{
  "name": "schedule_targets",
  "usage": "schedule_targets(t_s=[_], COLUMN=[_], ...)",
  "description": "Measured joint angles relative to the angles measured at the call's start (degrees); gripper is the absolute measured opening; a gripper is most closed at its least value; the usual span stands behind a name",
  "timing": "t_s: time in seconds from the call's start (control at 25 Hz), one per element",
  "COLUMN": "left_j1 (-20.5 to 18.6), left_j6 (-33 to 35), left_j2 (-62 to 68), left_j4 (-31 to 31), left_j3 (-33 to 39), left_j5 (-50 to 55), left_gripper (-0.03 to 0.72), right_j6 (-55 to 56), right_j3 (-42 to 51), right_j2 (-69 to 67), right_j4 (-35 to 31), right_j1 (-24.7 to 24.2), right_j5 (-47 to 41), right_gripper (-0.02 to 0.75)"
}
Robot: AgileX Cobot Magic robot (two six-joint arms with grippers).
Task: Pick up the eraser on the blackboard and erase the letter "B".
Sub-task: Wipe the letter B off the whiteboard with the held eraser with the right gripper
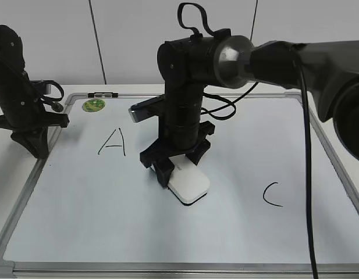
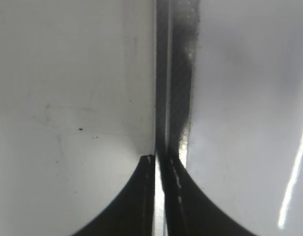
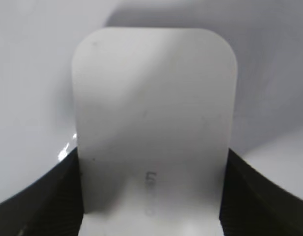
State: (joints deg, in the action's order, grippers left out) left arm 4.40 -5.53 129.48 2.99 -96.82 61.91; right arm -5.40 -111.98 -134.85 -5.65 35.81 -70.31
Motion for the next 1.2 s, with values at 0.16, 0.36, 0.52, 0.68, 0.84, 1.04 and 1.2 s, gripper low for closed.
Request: schedule_targets(t_s=[0.16,0.36,0.52,0.68,0.84,1.04,1.2], left_j1=[0.0,0.0,0.0,0.0,0.0,0.0,0.0], left_j6=[0.0,0.0,0.0,0.0,0.0,0.0,0.0], left_j2=[0.0,0.0,0.0,0.0,0.0,0.0,0.0], left_j4=[0.0,0.0,0.0,-0.2,-0.8,-1.0,-1.2], left_j3=[0.0,0.0,0.0,0.0,0.0,0.0,0.0], left_j5=[0.0,0.0,-0.1,-0.1,-0.1,-0.1,-0.1], left_gripper=[0.020,0.020,0.020,0.020,0.020,0.020,0.020], right_j6=[0.0,0.0,0.7,3.0,3.6,4.4,4.6], right_j3=[0.0,0.0,0.0,0.0,-0.1,-0.1,-0.1], right_j2=[0.0,0.0,0.0,0.0,0.0,0.0,0.0], right_j4=[-0.7,-1.0,0.1,2.7,3.2,3.5,3.5], right_j1=[1.3,1.9,2.2,2.7,2.7,2.7,2.6], right_j5=[0.1,0.1,0.1,0.3,0.3,0.3,0.3], right_gripper=[0.521,0.521,0.521,0.521,0.521,0.521,0.521])
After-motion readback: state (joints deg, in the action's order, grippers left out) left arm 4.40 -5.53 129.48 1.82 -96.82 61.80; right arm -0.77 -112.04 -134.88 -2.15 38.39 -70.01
